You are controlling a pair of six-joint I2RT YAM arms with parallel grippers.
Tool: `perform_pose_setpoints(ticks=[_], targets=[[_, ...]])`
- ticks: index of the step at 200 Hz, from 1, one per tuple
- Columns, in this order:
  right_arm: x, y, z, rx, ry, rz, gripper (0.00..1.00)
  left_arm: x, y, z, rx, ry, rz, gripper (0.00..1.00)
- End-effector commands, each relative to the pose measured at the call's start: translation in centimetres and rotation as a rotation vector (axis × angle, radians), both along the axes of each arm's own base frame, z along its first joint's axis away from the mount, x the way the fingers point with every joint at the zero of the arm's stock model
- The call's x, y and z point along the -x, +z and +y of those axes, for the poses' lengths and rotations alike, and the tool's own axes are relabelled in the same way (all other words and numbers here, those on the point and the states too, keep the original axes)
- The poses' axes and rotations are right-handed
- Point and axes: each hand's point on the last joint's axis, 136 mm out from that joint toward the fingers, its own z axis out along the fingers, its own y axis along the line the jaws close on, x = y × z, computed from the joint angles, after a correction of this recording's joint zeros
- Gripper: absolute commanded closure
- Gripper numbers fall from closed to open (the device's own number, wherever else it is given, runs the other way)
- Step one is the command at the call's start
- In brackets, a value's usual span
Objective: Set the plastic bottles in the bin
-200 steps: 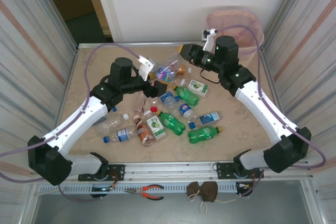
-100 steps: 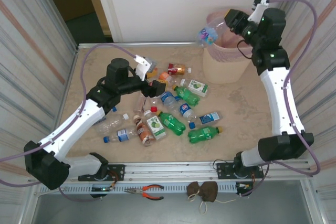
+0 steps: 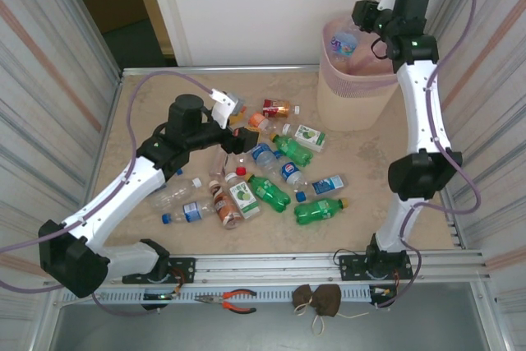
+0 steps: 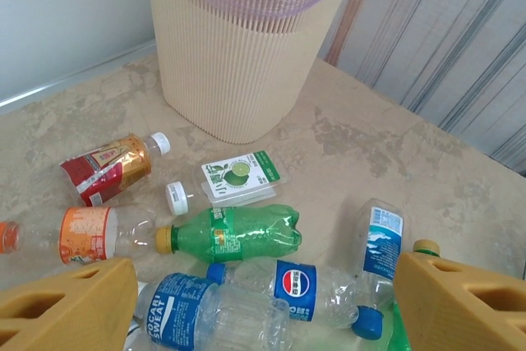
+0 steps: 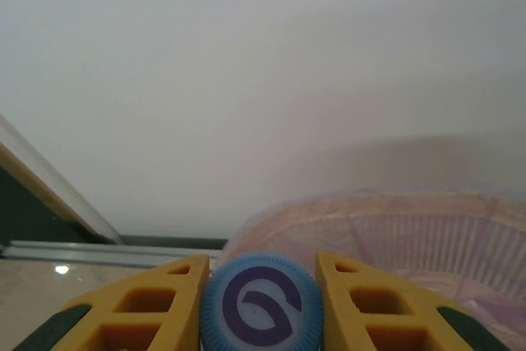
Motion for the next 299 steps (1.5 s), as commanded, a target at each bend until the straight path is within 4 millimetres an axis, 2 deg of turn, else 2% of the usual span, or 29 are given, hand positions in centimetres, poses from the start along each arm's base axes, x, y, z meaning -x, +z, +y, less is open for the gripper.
perform_pose_setpoints(ticks=[1,37,85,114,163,198,238,264,299], targets=[[-1.1,-3.5,-0.9,0.105,0.001,0.100,0.78,0.0,0.1,0.2,-0.004,0.013,-0.021,0.18],[-2.9,-9.5,-0.6,0.156,0.044,0.243,0.79,-0.3,-1.0,0.3,-0.023,0.025,-0.002,0.18],[-3.4,-18.2,-0.7,0.216,0.100,0.464,0.80,-0.4,-2.0,0.1,-0.032,0.022,0.028,0.18],[-3.1,-22.4,-0.2,0.232,0.151,0.566,0.81,-0.2,-2.5,0.1,-0.033,0.020,0.047,0.18],[-0.6,-27.3,-0.1,0.233,0.203,0.752,0.82,0.6,-2.8,0.5,-0.033,0.016,0.056,0.19],[1.4,-29.1,0.0,0.218,0.205,0.863,0.82,1.0,-2.5,0.6,-0.032,0.010,0.064,0.18],[3.3,-29.8,0.6,0.223,0.213,0.943,0.76,1.3,-2.5,1.2,-0.041,0.025,0.064,0.18],[3.3,-29.6,1.0,0.237,0.220,0.936,0.66,1.5,-2.6,1.3,-0.045,0.027,0.066,0.18],[2.9,-27.8,1.1,0.242,0.190,0.886,0.47,1.5,-2.5,1.5,-0.051,0.034,0.066,0.18]])
